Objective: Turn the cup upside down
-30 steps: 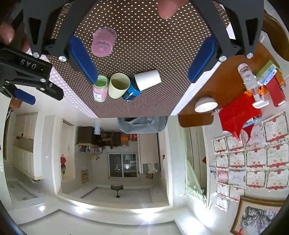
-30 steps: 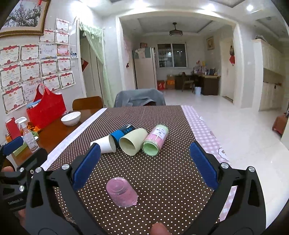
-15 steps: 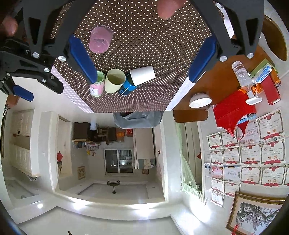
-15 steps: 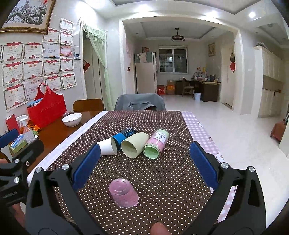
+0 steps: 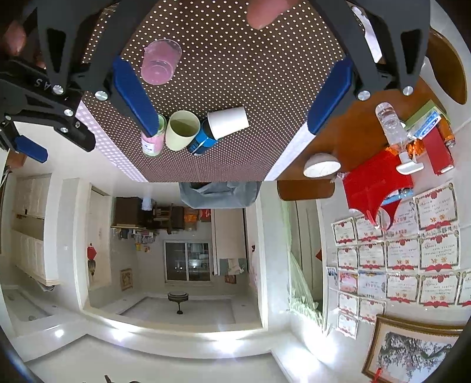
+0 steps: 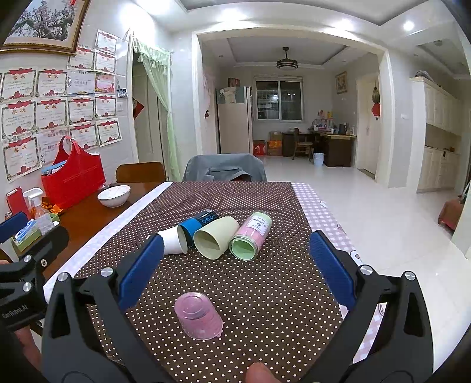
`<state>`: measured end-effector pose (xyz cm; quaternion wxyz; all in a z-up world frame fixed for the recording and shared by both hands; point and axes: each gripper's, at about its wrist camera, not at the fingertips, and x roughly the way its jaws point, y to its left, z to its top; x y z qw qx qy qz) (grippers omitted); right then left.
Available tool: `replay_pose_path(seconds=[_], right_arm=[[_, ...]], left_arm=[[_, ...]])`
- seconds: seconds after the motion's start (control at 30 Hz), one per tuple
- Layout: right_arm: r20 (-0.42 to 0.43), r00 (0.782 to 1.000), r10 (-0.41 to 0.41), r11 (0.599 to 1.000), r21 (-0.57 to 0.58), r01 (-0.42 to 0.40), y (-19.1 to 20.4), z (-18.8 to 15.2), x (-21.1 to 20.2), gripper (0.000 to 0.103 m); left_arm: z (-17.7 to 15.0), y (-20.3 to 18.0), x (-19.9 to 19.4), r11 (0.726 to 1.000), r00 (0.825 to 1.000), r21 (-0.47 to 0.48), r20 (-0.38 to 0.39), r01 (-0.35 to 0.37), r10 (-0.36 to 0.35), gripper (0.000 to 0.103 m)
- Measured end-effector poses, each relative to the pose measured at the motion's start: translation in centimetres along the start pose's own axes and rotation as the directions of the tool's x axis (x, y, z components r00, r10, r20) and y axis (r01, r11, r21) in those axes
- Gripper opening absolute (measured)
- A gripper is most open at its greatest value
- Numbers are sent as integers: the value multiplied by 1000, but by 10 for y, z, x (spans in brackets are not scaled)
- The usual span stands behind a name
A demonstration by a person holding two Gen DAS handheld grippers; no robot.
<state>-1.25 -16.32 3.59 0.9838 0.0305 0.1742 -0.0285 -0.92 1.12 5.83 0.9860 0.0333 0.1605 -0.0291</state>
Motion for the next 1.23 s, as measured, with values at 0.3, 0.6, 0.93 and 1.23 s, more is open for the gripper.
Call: replay_pose_path(seconds=[0.3, 0.6, 0.93, 1.23], right_arm=[[1, 1000, -9, 1000, -7, 9, 1, 0, 1, 97], [1, 1000, -8, 1000, -4, 8, 0, -1, 1, 97], [-6, 1000, -5, 1000, -2, 5, 1, -1, 1, 97], [-7, 1000, -1, 1000, 3, 1, 1, 0, 1, 97]], left_arm=[[-1, -1, -3, 1000, 999, 9, 30, -16, 16, 99], [-2, 0, -1, 1000, 1000, -6, 22, 3, -3, 99], [-3, 1, -1, 1000, 1000, -19, 26, 18, -17, 99], [-4, 1, -1, 1000, 1000, -13, 19, -4, 4, 99]])
